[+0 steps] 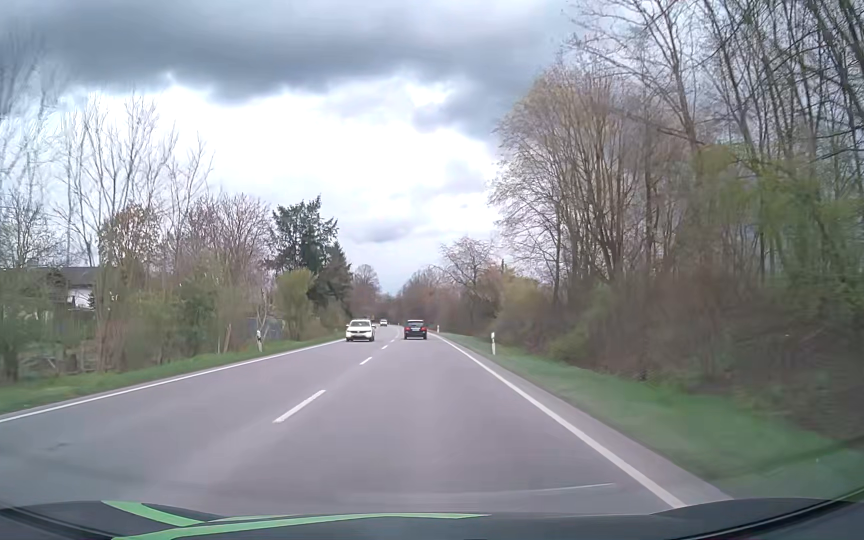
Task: Follow the waypoints while adhering to traffic rules and regulations
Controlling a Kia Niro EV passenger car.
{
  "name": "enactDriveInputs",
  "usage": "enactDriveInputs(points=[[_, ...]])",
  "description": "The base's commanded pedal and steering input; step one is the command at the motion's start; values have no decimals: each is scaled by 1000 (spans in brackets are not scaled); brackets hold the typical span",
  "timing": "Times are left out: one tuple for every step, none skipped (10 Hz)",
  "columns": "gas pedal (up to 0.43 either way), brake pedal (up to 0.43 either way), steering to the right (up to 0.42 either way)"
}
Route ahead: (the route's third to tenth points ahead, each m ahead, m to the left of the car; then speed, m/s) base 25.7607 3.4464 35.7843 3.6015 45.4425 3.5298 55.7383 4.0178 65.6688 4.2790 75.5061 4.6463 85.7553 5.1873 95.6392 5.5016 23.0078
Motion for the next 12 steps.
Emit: enactDriveInputs(points=[[197,0,-3],[197,0,-3],[197,0,-3],[197,0,-3],[197,0,-3],[197,0,-3],[197,0,-3],[197,0,-3],[197,0,-3],[197,0,-3],[197,0,-3],[197,0,-2]])
